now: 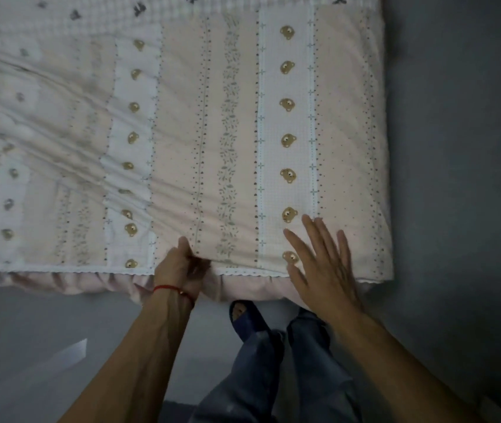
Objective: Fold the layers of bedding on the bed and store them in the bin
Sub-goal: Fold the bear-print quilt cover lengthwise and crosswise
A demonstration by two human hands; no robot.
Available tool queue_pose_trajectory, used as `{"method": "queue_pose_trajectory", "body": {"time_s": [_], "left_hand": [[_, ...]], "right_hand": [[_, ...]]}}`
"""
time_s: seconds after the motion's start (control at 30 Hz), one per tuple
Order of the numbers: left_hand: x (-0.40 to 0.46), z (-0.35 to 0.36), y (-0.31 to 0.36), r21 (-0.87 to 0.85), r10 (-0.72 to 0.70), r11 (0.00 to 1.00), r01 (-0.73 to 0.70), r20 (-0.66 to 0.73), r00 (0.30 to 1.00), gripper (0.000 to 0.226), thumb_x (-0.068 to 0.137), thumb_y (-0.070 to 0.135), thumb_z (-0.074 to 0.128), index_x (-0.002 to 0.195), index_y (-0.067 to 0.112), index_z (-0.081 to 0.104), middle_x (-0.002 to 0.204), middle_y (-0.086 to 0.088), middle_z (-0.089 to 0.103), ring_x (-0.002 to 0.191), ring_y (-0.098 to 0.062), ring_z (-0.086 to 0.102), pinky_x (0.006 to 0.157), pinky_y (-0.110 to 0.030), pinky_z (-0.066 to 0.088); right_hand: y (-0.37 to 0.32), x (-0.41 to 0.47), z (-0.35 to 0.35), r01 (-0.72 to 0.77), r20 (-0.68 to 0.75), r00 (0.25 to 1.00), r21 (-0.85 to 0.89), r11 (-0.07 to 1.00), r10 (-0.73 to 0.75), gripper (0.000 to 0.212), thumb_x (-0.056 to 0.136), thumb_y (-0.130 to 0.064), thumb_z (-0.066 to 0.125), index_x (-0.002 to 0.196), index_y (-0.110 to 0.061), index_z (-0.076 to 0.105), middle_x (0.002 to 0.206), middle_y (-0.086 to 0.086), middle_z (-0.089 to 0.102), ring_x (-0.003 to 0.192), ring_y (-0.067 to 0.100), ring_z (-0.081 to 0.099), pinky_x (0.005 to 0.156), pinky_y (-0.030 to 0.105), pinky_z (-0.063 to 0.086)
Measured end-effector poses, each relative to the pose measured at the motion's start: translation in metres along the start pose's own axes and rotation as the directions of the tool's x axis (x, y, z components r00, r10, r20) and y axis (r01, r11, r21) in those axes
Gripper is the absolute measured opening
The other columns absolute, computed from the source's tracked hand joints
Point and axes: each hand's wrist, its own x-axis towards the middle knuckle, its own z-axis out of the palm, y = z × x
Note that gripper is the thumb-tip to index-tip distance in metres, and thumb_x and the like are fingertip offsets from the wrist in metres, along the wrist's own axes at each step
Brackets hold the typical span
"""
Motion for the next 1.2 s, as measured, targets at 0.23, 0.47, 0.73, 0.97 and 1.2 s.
{"method": "queue_pose_trajectory", "body": {"time_s": [0.23, 0.47, 0.73, 0.97, 1.2], "left_hand": [[-0.012, -0.023, -0.015, 0.208, 0.139, 0.971, -0.116, -0.103, 0.985, 0.022, 0.095, 0.012, 0.068, 0.081, 0.006, 0.052, 0.078, -0.014, 0.060, 0.069, -0.024, 0.060, 0.054, -0.028, 0.059], [0.010, -0.025, 0.092, 0.487, 0.091, 0.873, -0.044, -0.073, 0.993, 0.030, 0.084, 0.024, 0.076, 0.101, -0.001, 0.070, 0.080, -0.013, 0.072, 0.069, -0.027, 0.069, 0.061, -0.034, 0.057], [0.113, -0.055, 0.220, 0.985, 0.222, -0.083, -0.152, 0.167, 0.961, 0.075, 0.095, 0.026, 0.058, 0.159, 0.024, 0.020, 0.165, -0.017, 0.016, 0.145, -0.044, 0.029, 0.117, -0.050, 0.033], [0.131, -0.073, 0.250, 0.900, -0.154, -0.281, -0.334, 0.302, 0.941, 0.100, 0.092, 0.024, 0.065, 0.161, 0.026, -0.008, 0.166, -0.023, -0.007, 0.150, -0.044, 0.020, 0.119, -0.045, 0.030], [0.142, -0.067, 0.262, 0.670, -0.265, -0.559, -0.487, 0.412, 0.872, 0.101, 0.096, 0.044, 0.058, 0.158, 0.007, -0.013, 0.161, -0.024, 0.021, 0.144, -0.041, 0.034, 0.115, -0.041, 0.034]], "right_hand": [[-0.061, 0.035, -0.009, 0.002, 0.058, 0.998, -0.048, 0.999, 0.001, 0.070, 0.080, -0.037, 0.057, 0.147, -0.018, 0.047, 0.167, 0.014, 0.022, 0.155, 0.035, 0.017, 0.121, 0.065, 0.013], [-0.158, 0.118, 0.009, 0.043, 0.349, 0.937, -0.033, 0.999, -0.029, 0.091, 0.096, -0.043, 0.061, 0.160, -0.037, -0.003, 0.171, 0.010, -0.003, 0.157, 0.033, -0.002, 0.123, 0.063, 0.009], [-0.180, 0.160, 0.041, -0.065, 0.516, 0.827, -0.306, 0.950, 0.223, 0.112, 0.089, -0.038, 0.075, 0.157, -0.044, -0.014, 0.168, 0.021, 0.003, 0.154, 0.043, 0.001, 0.115, 0.075, 0.016], [-0.194, 0.164, 0.059, -0.086, 0.445, 0.821, -0.524, 0.847, 0.358, 0.109, 0.089, -0.046, 0.072, 0.159, -0.037, -0.010, 0.165, 0.024, 0.014, 0.152, 0.046, 0.011, 0.111, 0.074, 0.027], [-0.200, 0.160, 0.077, -0.063, 0.405, 0.832, -0.611, 0.789, 0.380, 0.133, 0.052, -0.043, 0.096, 0.159, -0.029, 0.020, 0.143, 0.039, 0.042, 0.135, 0.060, 0.037, 0.092, 0.085, 0.031]]}}
